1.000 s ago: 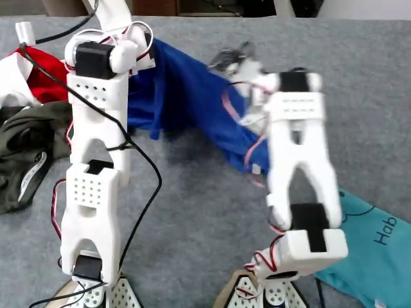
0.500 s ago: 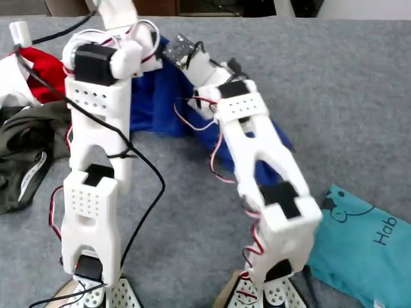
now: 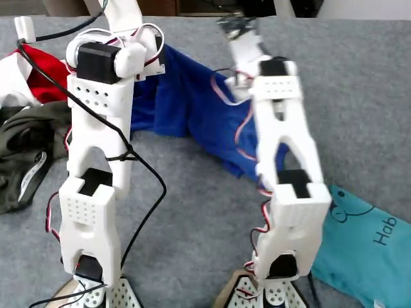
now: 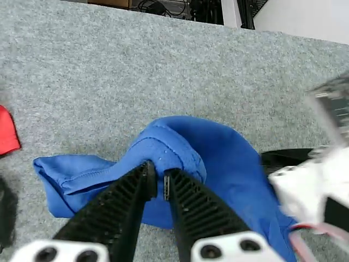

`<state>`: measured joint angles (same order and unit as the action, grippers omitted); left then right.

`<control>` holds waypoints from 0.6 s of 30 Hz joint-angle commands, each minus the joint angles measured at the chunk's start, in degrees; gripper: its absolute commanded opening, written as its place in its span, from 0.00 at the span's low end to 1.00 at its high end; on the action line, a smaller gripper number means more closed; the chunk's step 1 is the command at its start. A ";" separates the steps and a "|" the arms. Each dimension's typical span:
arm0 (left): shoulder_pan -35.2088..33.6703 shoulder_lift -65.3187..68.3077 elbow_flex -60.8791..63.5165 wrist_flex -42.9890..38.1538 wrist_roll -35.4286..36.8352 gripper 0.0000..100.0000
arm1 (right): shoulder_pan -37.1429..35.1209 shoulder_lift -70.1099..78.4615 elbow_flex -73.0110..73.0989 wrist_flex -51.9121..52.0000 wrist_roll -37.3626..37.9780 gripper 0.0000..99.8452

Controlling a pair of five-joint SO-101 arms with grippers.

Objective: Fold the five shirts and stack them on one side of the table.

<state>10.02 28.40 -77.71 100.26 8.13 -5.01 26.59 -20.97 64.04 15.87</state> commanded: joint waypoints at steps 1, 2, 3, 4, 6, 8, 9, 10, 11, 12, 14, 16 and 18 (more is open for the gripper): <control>0.62 -3.30 0.09 0.53 0.35 0.02 | 6.11 -0.31 -3.56 3.87 2.99 0.00; 0.79 -3.21 0.09 0.53 0.35 0.02 | 7.16 -0.31 -3.47 5.19 5.36 0.00; 0.79 -3.21 0.09 0.53 0.35 0.02 | 7.69 -0.40 -3.38 6.33 8.00 0.00; 0.97 -3.21 0.09 0.53 0.44 0.02 | 7.60 -0.66 -3.30 7.65 10.64 0.01; 2.11 -3.21 0.09 0.53 0.44 0.02 | 6.46 -2.24 -2.24 9.67 13.98 0.02; 2.73 -3.21 0.09 0.53 0.44 0.02 | 4.26 -4.97 -0.31 9.93 15.12 0.08; 2.90 -3.21 -0.18 0.53 0.18 0.02 | 3.12 -6.55 0.92 9.76 15.12 0.11; 3.34 -3.21 -0.35 0.44 0.00 0.02 | 1.89 -8.31 2.33 9.14 15.12 0.15; 3.43 -3.21 -0.35 0.44 0.00 0.02 | 0.66 -10.24 4.00 8.44 15.12 0.18; 3.25 -3.21 -0.35 0.44 0.00 0.02 | -0.57 -12.26 6.02 7.47 15.12 0.21; 2.90 -3.38 -0.35 0.44 0.00 0.02 | -3.56 -17.10 11.21 4.57 15.03 0.25; 2.46 -3.65 -0.35 0.44 0.00 0.02 | -6.73 -23.08 18.07 0.00 13.98 0.28; 2.11 -3.74 -0.44 0.44 -0.09 0.02 | -9.89 -30.02 26.33 -5.71 12.13 0.28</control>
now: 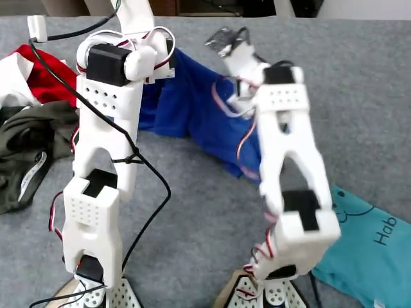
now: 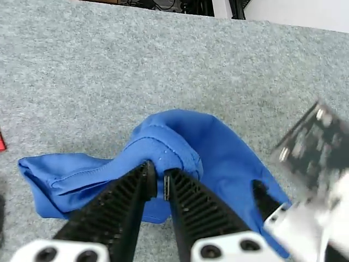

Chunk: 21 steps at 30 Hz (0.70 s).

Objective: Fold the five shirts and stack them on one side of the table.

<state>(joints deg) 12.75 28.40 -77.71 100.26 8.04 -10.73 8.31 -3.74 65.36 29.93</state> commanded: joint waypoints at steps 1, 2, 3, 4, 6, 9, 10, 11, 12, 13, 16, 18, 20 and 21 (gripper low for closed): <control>-0.79 -3.74 -0.44 0.44 0.00 0.02 | -5.58 -15.52 13.93 -10.55 -3.25 0.28; -1.05 -3.74 -0.44 0.44 0.00 0.02 | -6.90 -19.30 19.21 -14.15 -4.75 0.28; -1.67 -3.74 -0.44 0.44 0.00 0.02 | -8.13 -22.99 24.48 -17.41 -6.15 0.28; -2.11 -3.74 -0.44 0.44 0.00 0.02 | -9.19 -26.77 30.20 -20.48 -7.47 0.28; -2.64 -3.74 -0.44 0.44 -0.18 0.02 | -11.03 -34.07 41.36 -26.99 -9.41 0.28; -2.99 -3.74 -0.44 0.44 -1.85 0.02 | -13.05 -41.63 54.46 -38.77 -13.10 0.28; -2.90 -3.74 -0.44 0.44 -1.93 0.02 | -13.76 -41.98 57.19 -42.90 -13.98 0.28; -2.81 -3.74 -0.44 0.44 -1.85 0.02 | -14.11 -41.54 58.86 -46.51 -15.30 0.28; -2.81 -3.74 -0.44 0.44 -1.85 0.02 | -14.29 -40.57 59.91 -49.67 -17.05 0.28; -2.81 -3.74 -0.44 0.44 -1.85 0.02 | -14.37 -39.08 60.35 -52.66 -18.81 0.28; -2.73 -3.74 -0.44 0.44 -1.76 0.02 | -14.46 -32.75 58.77 -59.78 -22.51 0.28; -2.73 -3.74 -0.44 0.44 -1.76 0.02 | -14.55 -27.12 55.34 -61.89 -24.53 0.28; -2.64 -3.74 -0.44 0.44 -1.76 0.02 | -14.55 -20.79 50.33 -62.15 -26.46 0.28; -2.46 -3.74 -0.44 0.44 -1.76 0.02 | -14.55 -17.63 47.60 -62.15 -27.16 0.28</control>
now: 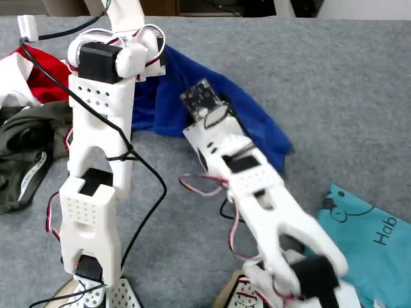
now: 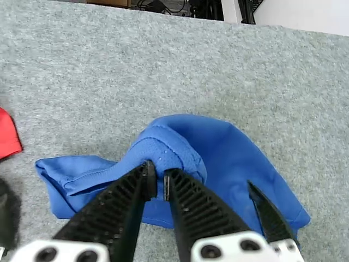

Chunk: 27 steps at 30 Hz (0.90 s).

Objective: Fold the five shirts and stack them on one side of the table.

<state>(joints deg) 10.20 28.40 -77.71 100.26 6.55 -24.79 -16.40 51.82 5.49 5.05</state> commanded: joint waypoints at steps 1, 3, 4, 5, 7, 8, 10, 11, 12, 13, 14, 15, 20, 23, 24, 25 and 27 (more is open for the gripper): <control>0.53 -3.74 -0.44 0.44 -0.26 0.02 | -0.48 10.42 -10.86 -2.29 -2.90 0.28; 0.97 -3.74 -0.26 0.44 -0.26 0.02 | -1.01 16.22 -16.22 -2.20 -3.34 0.28; 1.05 -3.74 -0.26 0.44 -0.35 0.02 | -1.10 18.86 -18.59 -2.20 -3.34 0.28; 1.05 -3.74 -0.35 0.44 -0.35 0.02 | -1.10 21.23 -20.70 -2.11 -3.34 0.27; 1.05 -3.56 -0.35 0.44 -0.35 0.02 | -0.84 24.57 -24.13 -0.79 -3.34 0.19; 1.05 -3.47 -0.26 0.44 -0.35 0.02 | -0.66 25.45 -25.45 0.53 -3.43 0.11; 0.70 -3.30 -0.18 0.44 -0.26 0.02 | 0.04 25.98 -26.77 2.64 -4.40 0.00; 0.62 -3.30 -0.18 0.44 -0.26 0.02 | 0.75 25.98 -26.77 3.16 -5.10 0.03; 0.62 -3.30 -0.26 0.44 -0.26 0.02 | 1.63 25.98 -27.03 3.34 -5.80 0.03; 0.62 -3.21 -0.26 0.44 -0.35 0.02 | 2.95 25.98 -27.03 3.25 -6.24 0.01; 0.79 -3.21 -0.26 0.44 -0.35 0.02 | 4.53 25.89 -27.12 3.52 -6.24 0.00; 0.88 -3.21 -0.26 0.44 -0.35 0.02 | 5.93 25.80 -27.12 3.60 -6.24 0.01; 0.97 -3.12 -0.18 0.35 -0.35 0.02 | 14.02 21.76 -25.54 6.86 -5.71 0.00; 0.97 -3.12 0.18 -0.97 -0.18 0.02 | 18.77 19.21 -24.84 10.73 -5.71 0.00; 1.05 -3.12 0.18 -1.67 -0.09 0.02 | 20.18 18.51 -24.84 12.22 -5.63 0.00; 1.05 -3.12 0.18 -2.46 -0.09 0.02 | 21.76 17.98 -24.84 13.45 -5.36 0.00; 1.76 -3.03 0.18 -3.87 -0.09 0.02 | 24.75 17.01 -24.84 16.09 -3.87 0.00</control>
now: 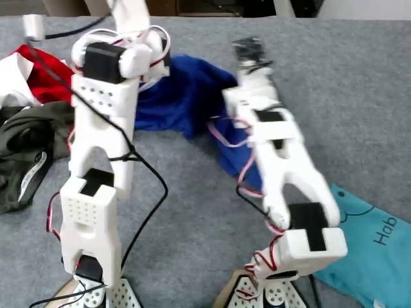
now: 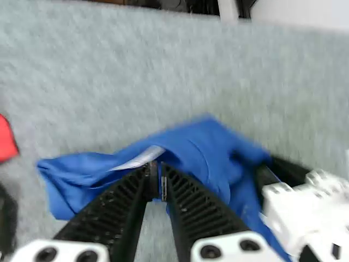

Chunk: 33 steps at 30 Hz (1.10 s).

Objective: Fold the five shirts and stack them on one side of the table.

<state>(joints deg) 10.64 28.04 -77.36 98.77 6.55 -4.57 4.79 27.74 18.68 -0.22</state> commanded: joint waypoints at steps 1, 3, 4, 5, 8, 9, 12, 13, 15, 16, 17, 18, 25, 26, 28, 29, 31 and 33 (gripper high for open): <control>1.85 -2.68 -0.09 -2.81 -0.09 0.02 | 5.93 -4.53 -0.75 3.78 2.46 0.00; 3.16 -2.07 0.97 -3.16 -0.35 0.03 | 9.10 -4.79 -0.75 5.19 3.87 0.00; 4.40 -1.63 1.58 -3.25 -0.35 0.06 | 10.68 -4.88 -0.75 6.07 4.84 0.00; 5.01 -1.10 2.20 -2.99 -0.44 0.11 | 12.00 -4.97 -0.75 7.21 6.07 0.00; 5.10 0.04 3.60 -1.49 0.00 0.22 | 15.60 -4.97 -0.84 10.55 10.55 0.00; 4.48 0.40 3.87 -1.32 0.00 0.21 | 16.92 -4.88 -0.84 11.43 12.31 0.00; -0.26 0.57 4.48 -1.32 -0.35 0.21 | 21.58 -4.62 -0.84 13.19 17.67 0.00; -2.11 0.92 5.36 -1.67 -0.35 0.21 | 23.25 -4.62 -0.84 13.89 19.87 0.00; -5.36 2.07 6.95 -1.76 -0.44 0.21 | 26.51 -4.62 -0.84 15.21 24.53 0.00; -6.77 2.86 7.56 -1.76 -0.44 0.21 | 28.00 -4.53 -0.84 15.56 26.73 0.00; -8.18 3.82 8.35 -1.58 -0.44 0.21 | 29.41 -4.53 -0.84 16.00 28.92 0.00; -9.23 4.88 9.32 -1.41 -0.44 0.21 | 30.64 -4.53 -0.75 16.09 31.03 0.00; -9.49 10.86 13.98 -1.41 -0.35 0.21 | 37.49 -4.53 -0.75 19.69 51.25 0.01; -9.49 10.95 13.98 -1.32 -0.18 0.21 | 38.64 -4.62 -0.75 20.13 53.89 0.01; -9.85 10.95 13.98 -1.32 -0.26 0.21 | 40.22 -5.14 -1.19 20.22 55.30 0.06; -10.64 10.68 13.98 -1.05 -0.26 0.21 | 40.40 -5.85 -1.71 20.40 55.38 0.10; -12.04 9.54 13.89 0.88 -0.44 0.21 | 39.87 -8.40 -2.07 20.40 55.38 0.20; -14.24 8.48 14.51 2.02 -0.44 0.21 | 36.97 -11.91 -2.24 21.45 55.47 0.28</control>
<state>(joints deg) -1.05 39.82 -63.03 99.12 6.37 34.37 -0.13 27.74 38.90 54.29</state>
